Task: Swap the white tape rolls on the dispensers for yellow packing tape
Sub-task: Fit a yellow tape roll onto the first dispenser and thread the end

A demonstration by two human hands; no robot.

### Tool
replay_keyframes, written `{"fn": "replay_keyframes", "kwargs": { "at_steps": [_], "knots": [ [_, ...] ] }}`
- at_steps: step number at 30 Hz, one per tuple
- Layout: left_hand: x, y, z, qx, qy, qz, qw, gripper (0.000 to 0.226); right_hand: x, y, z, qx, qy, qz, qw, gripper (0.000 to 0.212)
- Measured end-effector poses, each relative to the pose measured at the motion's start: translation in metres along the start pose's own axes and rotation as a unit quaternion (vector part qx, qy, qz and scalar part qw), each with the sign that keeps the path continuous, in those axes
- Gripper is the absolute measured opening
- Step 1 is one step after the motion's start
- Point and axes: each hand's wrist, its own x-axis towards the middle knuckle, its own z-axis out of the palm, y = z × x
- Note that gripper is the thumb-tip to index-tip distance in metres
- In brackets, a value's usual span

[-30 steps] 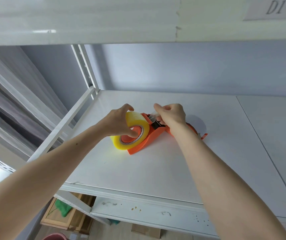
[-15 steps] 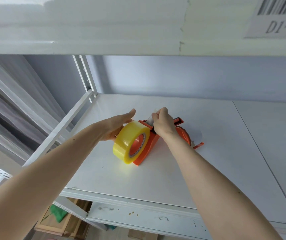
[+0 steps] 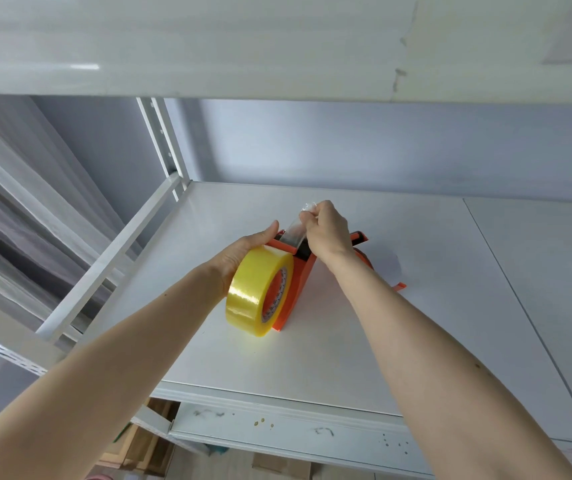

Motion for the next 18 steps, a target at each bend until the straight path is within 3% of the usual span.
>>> {"fn": "replay_keyframes", "kwargs": {
  "at_steps": [3, 6, 11, 15, 18],
  "knots": [
    [0.002, -0.004, 0.0, -0.014, -0.008, 0.012, 1.0, 0.057, 0.009, 0.002, 0.003, 0.003, 0.026, 0.013, 1.0, 0.021],
    [0.001, -0.007, -0.001, -0.013, -0.034, 0.036, 0.999, 0.06, 0.016, 0.001, 0.003, 0.027, 0.05, 0.041, 0.998, 0.029],
    [0.001, -0.009, -0.002, -0.01, -0.099, 0.062, 0.993, 0.08, 0.016, -0.002, -0.003, 0.067, 0.043, 0.055, 0.995, 0.024],
    [0.007, -0.013, -0.005, -0.017, -0.059, 0.076, 0.995, 0.121, 0.024, -0.002, -0.003, 0.089, 0.035, 0.068, 0.993, 0.018],
    [0.008, -0.017, -0.005, -0.039, -0.036, 0.09, 0.995, 0.128, 0.027, -0.004, -0.002, 0.089, 0.047, 0.078, 0.992, 0.021]
  ]
}}
